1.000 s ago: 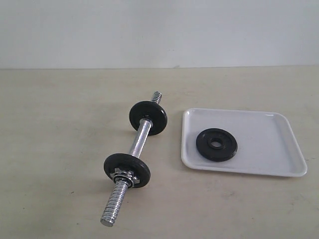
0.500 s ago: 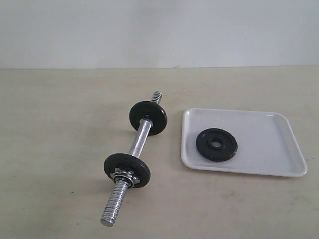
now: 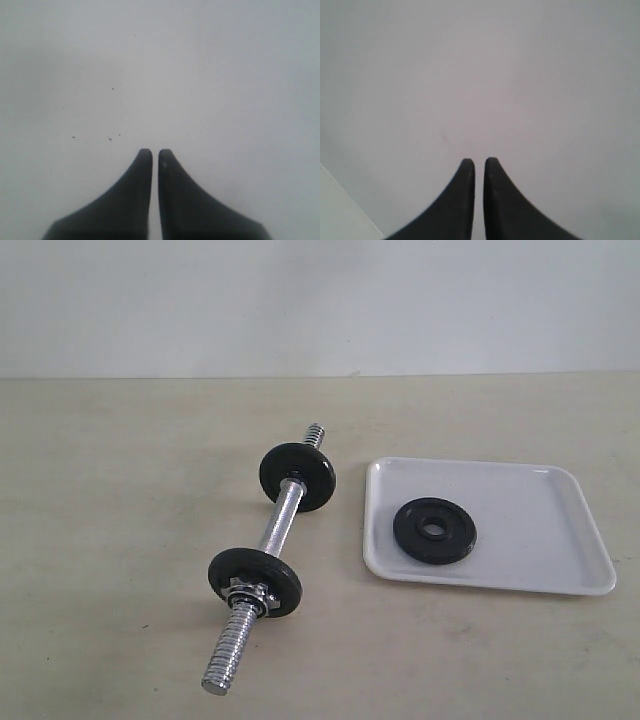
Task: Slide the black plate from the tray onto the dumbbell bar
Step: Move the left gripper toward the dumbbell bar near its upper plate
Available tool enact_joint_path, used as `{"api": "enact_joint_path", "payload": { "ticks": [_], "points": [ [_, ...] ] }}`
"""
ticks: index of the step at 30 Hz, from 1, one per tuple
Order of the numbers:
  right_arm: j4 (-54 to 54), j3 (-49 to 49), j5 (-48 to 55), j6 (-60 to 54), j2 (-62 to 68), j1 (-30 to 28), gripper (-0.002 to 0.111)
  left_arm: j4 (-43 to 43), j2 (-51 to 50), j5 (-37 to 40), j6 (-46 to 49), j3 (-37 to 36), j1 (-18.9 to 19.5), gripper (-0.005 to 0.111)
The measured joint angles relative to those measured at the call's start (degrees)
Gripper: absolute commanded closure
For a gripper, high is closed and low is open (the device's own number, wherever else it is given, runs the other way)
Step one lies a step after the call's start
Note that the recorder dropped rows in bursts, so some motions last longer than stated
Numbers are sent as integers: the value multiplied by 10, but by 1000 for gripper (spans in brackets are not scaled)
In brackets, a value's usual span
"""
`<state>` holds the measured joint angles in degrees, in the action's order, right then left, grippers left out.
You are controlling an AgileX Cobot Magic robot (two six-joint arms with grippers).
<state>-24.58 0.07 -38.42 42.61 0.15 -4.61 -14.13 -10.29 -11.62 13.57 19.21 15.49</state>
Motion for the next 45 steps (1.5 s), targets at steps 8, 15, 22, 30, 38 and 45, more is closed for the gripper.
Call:
{"api": "enact_joint_path", "payload": {
  "ticks": [8,15,22,30,38,45],
  "points": [
    [154,-3,60,48,0,0,107,0,0,61,-5,2,0,103],
    [349,-109,279,60,0,1,107,0,-35,127,0,59,0,103],
    [418,-259,516,-48,-1,25,107,0,-142,274,26,173,0,103],
    [312,-394,769,-288,39,46,107,-7,-261,388,82,250,0,103],
    [262,-429,924,-366,115,46,107,-152,-353,431,228,258,0,103],
    [224,-432,901,-396,169,46,107,-252,-446,442,318,259,0,103]
  ]
}}
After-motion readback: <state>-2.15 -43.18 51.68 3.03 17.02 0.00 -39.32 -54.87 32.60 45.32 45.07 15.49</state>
